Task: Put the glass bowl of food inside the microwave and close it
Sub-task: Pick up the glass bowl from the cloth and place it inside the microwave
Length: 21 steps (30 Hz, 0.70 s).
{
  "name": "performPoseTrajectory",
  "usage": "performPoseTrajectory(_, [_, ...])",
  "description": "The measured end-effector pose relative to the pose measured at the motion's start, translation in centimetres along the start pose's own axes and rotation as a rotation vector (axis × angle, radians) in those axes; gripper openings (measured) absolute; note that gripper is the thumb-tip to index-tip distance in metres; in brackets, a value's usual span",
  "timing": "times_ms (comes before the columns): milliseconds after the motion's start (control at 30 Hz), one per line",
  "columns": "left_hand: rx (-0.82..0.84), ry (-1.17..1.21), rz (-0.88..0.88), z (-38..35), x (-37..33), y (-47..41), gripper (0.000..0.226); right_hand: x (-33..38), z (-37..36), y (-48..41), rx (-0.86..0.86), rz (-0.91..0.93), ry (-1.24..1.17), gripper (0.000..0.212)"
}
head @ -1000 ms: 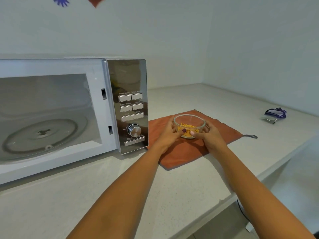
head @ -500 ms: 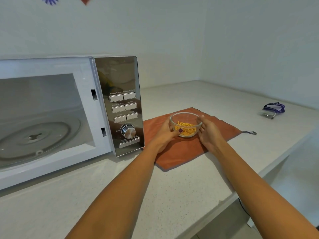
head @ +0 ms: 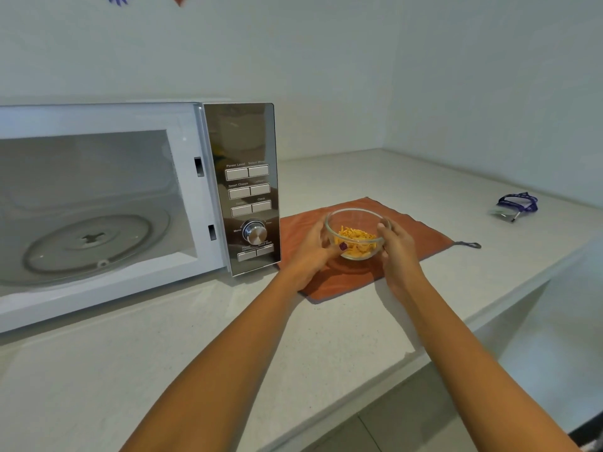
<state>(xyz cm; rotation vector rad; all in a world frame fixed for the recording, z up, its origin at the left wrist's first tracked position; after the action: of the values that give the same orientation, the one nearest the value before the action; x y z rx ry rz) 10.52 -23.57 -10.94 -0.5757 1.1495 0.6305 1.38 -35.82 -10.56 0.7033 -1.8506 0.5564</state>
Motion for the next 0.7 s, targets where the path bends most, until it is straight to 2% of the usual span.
performPoseTrajectory(200, [-0.009, 0.030, -0.019, 0.7, -1.4, 3.7, 0.080, 0.5, -0.3, 3.2, -0.021, 0.038, 0.003, 0.045])
performPoseTrajectory(433, [-0.004, 0.051, -0.071, 2.7, -2.5, 9.9, 0.077, 0.9, -2.4, 8.5, -0.003, 0.075, -0.015, 0.041])
performPoseTrajectory(700, [-0.185, -0.014, -0.085, 7.3, -2.0, 16.6, 0.076, 0.6, -7.1, 14.0, 0.117, 0.066, -0.033, 0.038])
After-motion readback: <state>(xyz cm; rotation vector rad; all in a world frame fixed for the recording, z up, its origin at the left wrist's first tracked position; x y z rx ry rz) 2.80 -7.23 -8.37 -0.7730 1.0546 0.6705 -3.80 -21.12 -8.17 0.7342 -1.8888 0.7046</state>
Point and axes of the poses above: each hand's wrist, its own y-axis away from the middle knuckle, its own z-axis out of the back of the hand, x = y × z, the point moved 5 cm from there along -y, towards the middle knuckle, and after that the axes turned 9 degrees about -y, right-handed, at the moved point
